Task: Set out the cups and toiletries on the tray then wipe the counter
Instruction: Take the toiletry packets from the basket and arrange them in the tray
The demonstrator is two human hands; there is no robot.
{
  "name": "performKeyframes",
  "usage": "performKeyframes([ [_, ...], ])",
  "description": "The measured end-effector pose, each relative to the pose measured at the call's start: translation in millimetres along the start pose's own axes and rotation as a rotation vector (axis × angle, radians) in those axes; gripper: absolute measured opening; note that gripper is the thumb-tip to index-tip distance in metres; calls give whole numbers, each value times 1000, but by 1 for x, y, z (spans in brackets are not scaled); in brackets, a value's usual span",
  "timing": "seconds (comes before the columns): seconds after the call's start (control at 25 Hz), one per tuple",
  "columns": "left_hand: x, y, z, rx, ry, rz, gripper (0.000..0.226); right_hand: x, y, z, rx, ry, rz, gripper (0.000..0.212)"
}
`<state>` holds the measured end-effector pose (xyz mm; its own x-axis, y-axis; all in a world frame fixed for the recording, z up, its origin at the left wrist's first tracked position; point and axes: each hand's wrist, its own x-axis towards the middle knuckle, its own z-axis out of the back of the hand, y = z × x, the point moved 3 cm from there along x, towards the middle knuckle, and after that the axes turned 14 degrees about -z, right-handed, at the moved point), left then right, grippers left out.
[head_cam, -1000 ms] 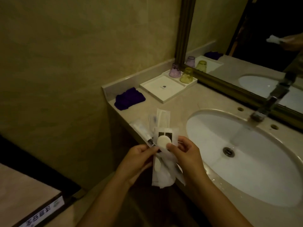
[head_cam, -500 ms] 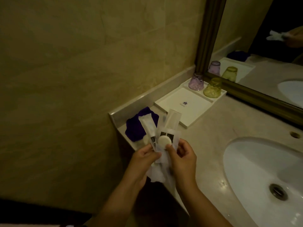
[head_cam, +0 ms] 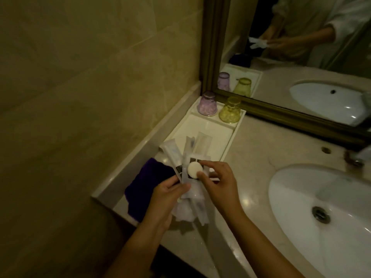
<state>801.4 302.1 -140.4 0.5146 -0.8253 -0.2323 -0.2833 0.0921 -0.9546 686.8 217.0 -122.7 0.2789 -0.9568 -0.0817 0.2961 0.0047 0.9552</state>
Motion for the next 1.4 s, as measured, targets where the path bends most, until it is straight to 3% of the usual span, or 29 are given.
performKeyframes([
  [0.16, 44, -1, -5, 58, 132, 55, 24, 35, -6, 1, -31, -40, -98, 26],
  [0.4, 100, 7, -11, -51, 356, 123, 33, 89, -24, 4, 98, 156, -212, 22],
  [0.64, 129, 34, -16, -93, 136, 76, 23, 135, -46, 5, 150, 66, -248, 14],
  [0.76, 136, 35, -10, -103, 16, 41, 20, 173, -49, 28, 275, -59, -237, 22],
  [0.84, 138, 34, -8, -124, -6, 22, 20, 204, -53, 48, 151, -141, -244, 20],
  [1.0, 135, 38, -15, -197, -28, 12, 18, 241, -72, 48, -380, -102, -258, 12],
  [1.24, 132, 45, -23, -200, -17, -6, 22, 253, -75, 44, -787, -204, 9, 15],
  [1.4, 131, 46, -25, -175, 1, -7, 21, 229, -74, 43, -908, -225, 289, 34],
])
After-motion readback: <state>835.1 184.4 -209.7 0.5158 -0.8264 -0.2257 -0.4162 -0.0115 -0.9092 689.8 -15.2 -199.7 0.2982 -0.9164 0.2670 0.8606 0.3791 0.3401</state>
